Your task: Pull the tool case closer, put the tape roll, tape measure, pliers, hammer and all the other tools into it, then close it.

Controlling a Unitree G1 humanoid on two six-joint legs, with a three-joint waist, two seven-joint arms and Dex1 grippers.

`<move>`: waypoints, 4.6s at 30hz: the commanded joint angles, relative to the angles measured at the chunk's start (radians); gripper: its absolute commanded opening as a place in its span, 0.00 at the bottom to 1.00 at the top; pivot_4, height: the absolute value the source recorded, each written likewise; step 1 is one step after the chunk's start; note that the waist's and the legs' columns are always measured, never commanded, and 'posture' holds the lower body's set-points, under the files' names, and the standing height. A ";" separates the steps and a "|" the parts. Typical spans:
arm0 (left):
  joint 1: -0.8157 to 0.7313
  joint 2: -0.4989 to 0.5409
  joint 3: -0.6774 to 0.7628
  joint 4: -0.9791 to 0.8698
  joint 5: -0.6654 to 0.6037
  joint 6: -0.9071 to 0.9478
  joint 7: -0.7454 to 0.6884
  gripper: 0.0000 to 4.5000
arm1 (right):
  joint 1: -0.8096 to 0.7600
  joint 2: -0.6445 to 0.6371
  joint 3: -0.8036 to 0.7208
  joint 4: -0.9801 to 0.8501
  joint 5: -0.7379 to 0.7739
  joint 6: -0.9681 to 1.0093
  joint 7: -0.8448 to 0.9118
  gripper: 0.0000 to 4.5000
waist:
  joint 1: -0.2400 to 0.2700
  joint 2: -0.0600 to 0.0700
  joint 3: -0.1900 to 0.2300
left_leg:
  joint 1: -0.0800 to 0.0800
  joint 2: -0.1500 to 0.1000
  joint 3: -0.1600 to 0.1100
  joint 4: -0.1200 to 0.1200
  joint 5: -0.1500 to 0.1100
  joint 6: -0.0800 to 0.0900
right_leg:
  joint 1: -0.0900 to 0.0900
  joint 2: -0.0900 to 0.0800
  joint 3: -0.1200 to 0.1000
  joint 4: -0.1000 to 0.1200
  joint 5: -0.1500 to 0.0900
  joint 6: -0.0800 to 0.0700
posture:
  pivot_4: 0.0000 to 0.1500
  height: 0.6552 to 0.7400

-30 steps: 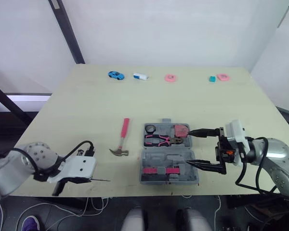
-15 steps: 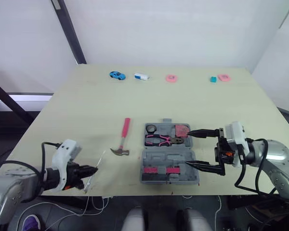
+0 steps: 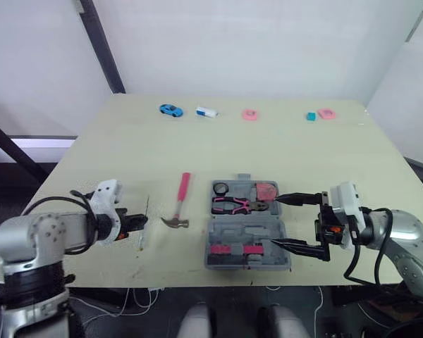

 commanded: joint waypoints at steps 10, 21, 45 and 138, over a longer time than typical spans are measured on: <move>-0.076 -0.095 -0.012 0.038 0.105 0.001 0.117 0.01 | 0.018 -0.010 -0.019 -0.050 0.013 -0.007 -0.014 1.00 | -0.003 0.000 0.000 | 0.000 -0.001 0.000 0.000 0.000 0.000 | 0.000 0.000 0.000 0.000 0.000 0.000 | 1.00 1.00; -0.049 -0.161 0.005 0.040 0.188 -0.010 0.116 0.11 | 0.008 -0.011 -0.012 -0.047 0.015 0.003 -0.014 1.00 | -0.001 0.000 0.000 | 0.000 -0.001 0.000 0.000 0.000 0.000 | 0.000 0.000 0.000 0.000 0.000 0.000 | 1.00 1.00; 0.306 -0.139 -0.188 -0.175 0.304 -0.488 -0.005 0.77 | -0.014 -0.017 -0.019 -0.006 0.008 -0.011 0.002 1.00 | -0.009 0.001 -0.001 | 0.001 -0.001 0.001 -0.001 0.000 0.000 | 0.000 -0.002 0.001 -0.001 -0.001 -0.002 | 1.00 1.00; -0.543 -0.201 -1.160 0.427 0.898 -1.124 -1.075 0.33 | 0.379 -0.150 -0.395 -0.107 -0.047 -0.063 -0.071 1.00 | 0.004 0.002 0.000 | -0.002 -0.004 -0.007 0.002 0.000 0.001 | 0.004 0.007 0.009 -0.002 -0.004 0.003 | 1.00 1.00</move>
